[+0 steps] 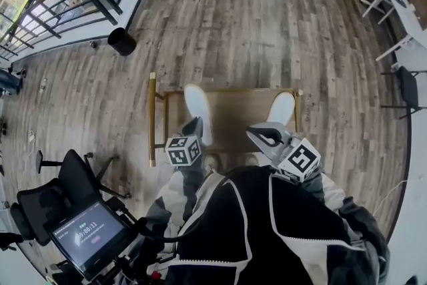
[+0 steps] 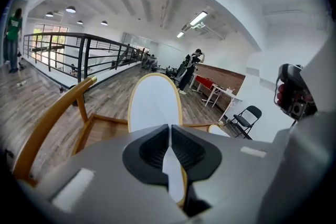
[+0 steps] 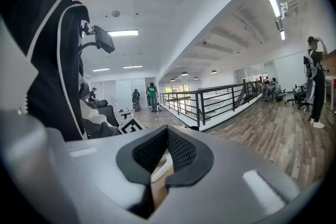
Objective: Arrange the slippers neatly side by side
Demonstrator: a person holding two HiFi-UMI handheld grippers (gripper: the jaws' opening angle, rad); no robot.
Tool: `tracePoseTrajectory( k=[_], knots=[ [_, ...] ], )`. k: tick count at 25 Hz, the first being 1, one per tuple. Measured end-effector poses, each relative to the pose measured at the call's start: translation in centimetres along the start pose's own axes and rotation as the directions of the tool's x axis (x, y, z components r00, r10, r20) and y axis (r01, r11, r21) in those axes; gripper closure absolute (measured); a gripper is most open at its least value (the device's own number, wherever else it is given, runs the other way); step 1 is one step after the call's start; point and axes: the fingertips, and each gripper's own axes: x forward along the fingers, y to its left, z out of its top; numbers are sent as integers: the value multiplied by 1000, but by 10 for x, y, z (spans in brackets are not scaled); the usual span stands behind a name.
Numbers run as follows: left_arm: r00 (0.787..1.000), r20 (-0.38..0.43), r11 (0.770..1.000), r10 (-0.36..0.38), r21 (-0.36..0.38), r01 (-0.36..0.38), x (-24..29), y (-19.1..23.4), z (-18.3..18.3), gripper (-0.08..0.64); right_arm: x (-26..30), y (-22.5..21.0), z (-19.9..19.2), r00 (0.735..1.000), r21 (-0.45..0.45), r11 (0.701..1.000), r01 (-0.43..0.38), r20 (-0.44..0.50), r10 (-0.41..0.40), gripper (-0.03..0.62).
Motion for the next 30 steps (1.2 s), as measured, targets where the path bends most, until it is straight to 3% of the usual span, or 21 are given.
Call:
tracePoseTrajectory(
  k=[6, 10, 12, 17, 22, 30],
  knots=[
    [992, 117, 994, -50, 98, 39, -64, 4, 31, 531, 36, 15, 12, 999, 8, 999, -36, -3, 36, 588],
    [981, 175, 973, -87, 227, 46, -95, -9, 40, 531, 52, 19, 4, 998, 11, 998, -60, 0, 60, 588],
    [975, 196, 966, -101, 256, 48, -103, -15, 45, 529, 59, 18, 0, 997, 9, 997, -75, 3, 75, 588],
    [964, 234, 975, -122, 210, 73, -113, -9, 36, 529, 78, 25, -11, 995, 5, 995, -102, 0, 102, 588],
    [969, 221, 981, -109, 181, 69, -113, 3, 30, 529, 86, 32, -12, 993, -6, 993, -116, 11, 116, 588],
    [983, 171, 987, -66, 154, 39, -99, 29, 10, 529, 79, 33, -14, 997, -5, 997, -72, 25, 73, 588]
  ],
)
